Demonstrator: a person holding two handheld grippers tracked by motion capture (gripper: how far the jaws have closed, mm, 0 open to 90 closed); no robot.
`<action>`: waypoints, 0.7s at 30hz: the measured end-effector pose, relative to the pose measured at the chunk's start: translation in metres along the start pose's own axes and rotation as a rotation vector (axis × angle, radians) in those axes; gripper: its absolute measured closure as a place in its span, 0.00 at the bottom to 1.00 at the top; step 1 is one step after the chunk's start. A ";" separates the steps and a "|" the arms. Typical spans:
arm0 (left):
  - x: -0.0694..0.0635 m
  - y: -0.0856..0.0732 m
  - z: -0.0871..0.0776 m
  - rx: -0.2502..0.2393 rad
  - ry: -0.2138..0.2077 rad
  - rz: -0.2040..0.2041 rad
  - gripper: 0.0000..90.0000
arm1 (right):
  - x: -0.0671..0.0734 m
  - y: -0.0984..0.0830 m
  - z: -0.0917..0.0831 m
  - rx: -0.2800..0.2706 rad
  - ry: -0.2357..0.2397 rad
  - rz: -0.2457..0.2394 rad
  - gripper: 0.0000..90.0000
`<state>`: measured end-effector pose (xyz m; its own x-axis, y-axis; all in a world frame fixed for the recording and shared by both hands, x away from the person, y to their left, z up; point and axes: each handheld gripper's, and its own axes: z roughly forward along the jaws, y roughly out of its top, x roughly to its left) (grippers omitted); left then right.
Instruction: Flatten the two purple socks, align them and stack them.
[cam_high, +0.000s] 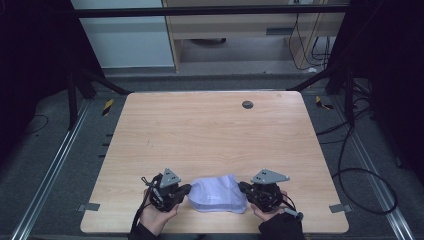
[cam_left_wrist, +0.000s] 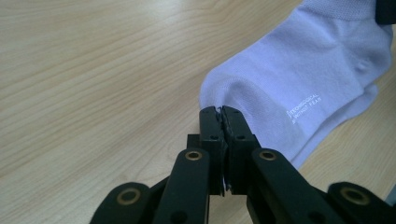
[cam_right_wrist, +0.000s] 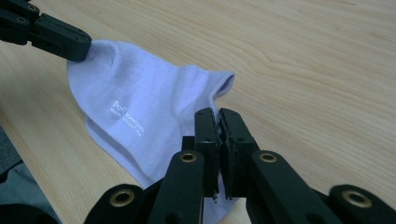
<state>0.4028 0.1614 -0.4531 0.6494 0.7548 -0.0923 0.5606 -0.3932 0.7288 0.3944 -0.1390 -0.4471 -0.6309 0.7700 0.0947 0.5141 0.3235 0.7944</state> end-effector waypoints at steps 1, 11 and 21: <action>0.000 0.000 0.000 0.008 0.000 0.007 0.97 | 0.000 -0.001 0.000 0.003 0.000 -0.002 0.96; -0.002 -0.006 0.007 0.049 -0.010 0.015 0.97 | -0.001 -0.010 0.002 0.044 0.002 0.007 0.96; -0.003 -0.009 0.014 0.086 -0.012 0.021 0.97 | -0.003 -0.015 0.011 0.087 -0.004 0.006 0.96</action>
<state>0.4029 0.1553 -0.4690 0.6673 0.7398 -0.0855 0.5881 -0.4530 0.6700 0.3948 -0.1403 -0.4657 -0.6253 0.7744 0.0963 0.5661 0.3653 0.7390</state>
